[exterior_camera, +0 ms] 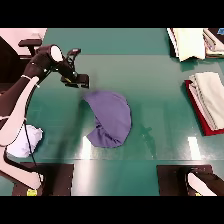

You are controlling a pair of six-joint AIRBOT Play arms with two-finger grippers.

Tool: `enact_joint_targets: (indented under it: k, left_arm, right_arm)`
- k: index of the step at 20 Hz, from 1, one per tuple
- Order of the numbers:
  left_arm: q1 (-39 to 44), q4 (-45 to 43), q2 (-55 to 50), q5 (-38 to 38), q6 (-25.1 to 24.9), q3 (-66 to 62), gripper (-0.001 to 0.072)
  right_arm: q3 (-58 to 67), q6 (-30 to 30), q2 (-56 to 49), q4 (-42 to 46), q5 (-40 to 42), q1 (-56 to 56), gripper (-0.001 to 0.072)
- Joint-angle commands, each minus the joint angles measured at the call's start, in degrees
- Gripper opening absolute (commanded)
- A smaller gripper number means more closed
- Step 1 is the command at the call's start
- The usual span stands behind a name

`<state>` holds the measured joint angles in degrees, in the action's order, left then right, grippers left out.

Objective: Fold the shirts.

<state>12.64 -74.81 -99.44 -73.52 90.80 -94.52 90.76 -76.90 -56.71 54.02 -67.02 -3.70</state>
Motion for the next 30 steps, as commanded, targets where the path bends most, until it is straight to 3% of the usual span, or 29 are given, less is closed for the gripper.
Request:
enact_joint_targets:
  k: [1, 5, 6, 7, 8, 9, 13, 14, 15, 16, 19, 23, 28, 29, 30]
  left_arm:
    - [-1.4, 4.1, -5.2, -1.2, -1.3, 0.0, 0.0663]
    - [-1.4, 5.9, -5.8, -0.5, -3.4, 1.3, 0.0661]
    - [-1.4, 6.1, -5.8, -0.5, -3.9, 1.2, 0.0575]
    - [-1.4, 6.3, -5.8, -0.5, -3.9, 1.2, 0.0295]
    - [-1.4, 6.3, -5.8, -0.4, -3.9, 1.2, 0.0105]
    - [-1.4, 6.3, -5.8, -0.1, -4.1, 1.2, 0.0027]
    - [-1.4, 5.0, -1.9, 3.3, -4.3, 1.0, 0.0025]
    - [-1.4, 4.4, 0.1, 5.1, -4.3, 1.0, 0.0025]
    - [-1.4, 4.0, 2.3, 6.7, -4.3, 1.0, 0.0025]
    - [-1.4, 3.4, 4.3, 7.9, -4.3, 1.0, 0.0026]
    - [-1.4, 2.7, 8.6, 8.4, -4.3, 1.0, 0.0025]
    - [-1.4, 2.7, 10.3, 7.0, -4.3, 1.0, 0.0026]
    - [-1.4, 2.8, 10.3, 4.9, -4.3, 1.0, 0.0026]
    - [-1.4, 2.8, 10.4, 4.3, -4.3, 1.0, 0.0026]
    - [-1.4, 2.8, 10.5, 3.5, -4.3, 1.0, 0.0026]
  right_arm:
    - [-1.3, 0.0, 0.0, -0.1, -1.2, 0.0, 0.0019]
    - [-7.6, -2.8, 0.0, -0.6, -2.0, 0.0, 0.0018]
    - [-9.7, -2.8, 0.0, -0.5, -2.0, 0.0, 0.0019]
    - [-11.7, -2.8, 0.0, -0.6, -2.0, 0.0, 0.0019]
    - [-14.1, -2.8, 0.0, -0.6, -2.0, -0.1, 0.0019]
    - [-16.5, -2.8, 0.0, -0.6, -2.0, -0.2, 0.0019]
    - [-28.1, -2.8, -0.1, -0.6, -2.0, -3.0, 0.0021]
    - [-31.6, -3.3, -0.2, -0.6, -1.8, -5.1, 0.0122]
    - [-34.6, -4.5, -1.0, -0.8, -1.6, -7.3, 0.0352]
    - [-37.7, -5.1, -2.6, -2.4, -1.4, -10.2, 0.048]
    - [-43.7, -2.3, -9.7, -11.1, 4.6, -18.6, 0.0482]
    - [-42.0, 3.5, -21.4, -21.3, 14.0, -27.8, 0.0482]
    - [-30.6, 3.9, -33.3, -21.1, 16.1, -32.0, 0.0424]
    - [-28.5, 3.9, -35.0, -20.9, 15.9, -32.0, 0.0281]
    - [-26.9, 4.0, -36.3, -20.9, 15.6, -32.0, 0.0085]
